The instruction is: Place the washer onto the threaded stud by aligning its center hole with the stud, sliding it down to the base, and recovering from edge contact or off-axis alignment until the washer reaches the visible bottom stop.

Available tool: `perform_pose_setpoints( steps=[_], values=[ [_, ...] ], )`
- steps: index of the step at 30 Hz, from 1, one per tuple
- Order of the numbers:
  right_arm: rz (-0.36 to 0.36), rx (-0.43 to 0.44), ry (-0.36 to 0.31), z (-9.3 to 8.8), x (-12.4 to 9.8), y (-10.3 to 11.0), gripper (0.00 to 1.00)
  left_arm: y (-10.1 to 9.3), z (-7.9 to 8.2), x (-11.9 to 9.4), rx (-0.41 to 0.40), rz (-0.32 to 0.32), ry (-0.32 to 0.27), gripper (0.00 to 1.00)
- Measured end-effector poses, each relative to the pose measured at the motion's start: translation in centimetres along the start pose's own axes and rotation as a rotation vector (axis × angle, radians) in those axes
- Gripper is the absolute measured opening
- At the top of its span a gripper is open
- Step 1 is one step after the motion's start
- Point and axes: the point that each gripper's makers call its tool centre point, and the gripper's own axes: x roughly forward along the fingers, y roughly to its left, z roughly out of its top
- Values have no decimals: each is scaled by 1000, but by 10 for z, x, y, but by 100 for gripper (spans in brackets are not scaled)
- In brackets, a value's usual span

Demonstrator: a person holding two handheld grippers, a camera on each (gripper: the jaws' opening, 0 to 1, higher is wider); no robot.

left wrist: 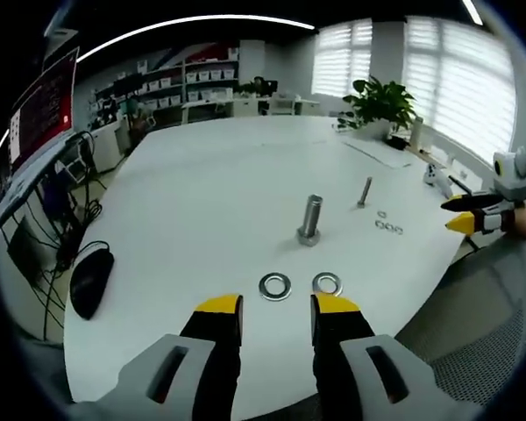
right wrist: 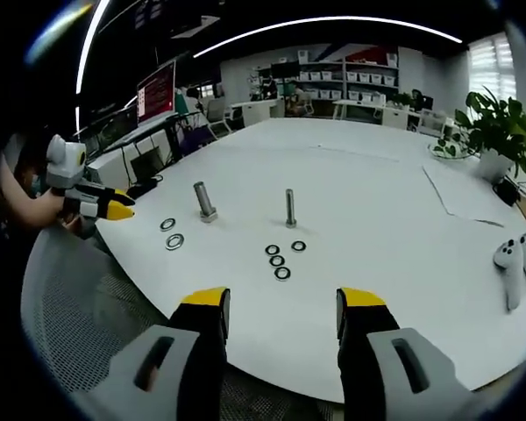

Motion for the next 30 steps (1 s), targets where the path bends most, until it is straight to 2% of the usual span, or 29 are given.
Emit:
perform_pose_setpoints(
  steps=[3,7,12,15,20,23,30],
  values=[
    [16,15,35,-7,3,2,51,0,1,0,-1,-1,-8,29],
    [19,-9,46,-9,4,3,51,-3,-1,1,24,-10,0,29],
    [0,-17,62,-11,5,-1,55,-1,-1,2,-10,-22,1,28],
    [7,-37,82,-14,5,1,56,0,-3,2,-1,-6,9,28],
    [22,-14,100,-17,5,3,54,4,-1,0,15,9,-8,29],
    [29,-40,101,-16,6,5,53,5,1,0,30,21,-19,32],
    [41,-27,85,-12,6,7,53,3,0,1,50,15,-3,32]
  ],
)
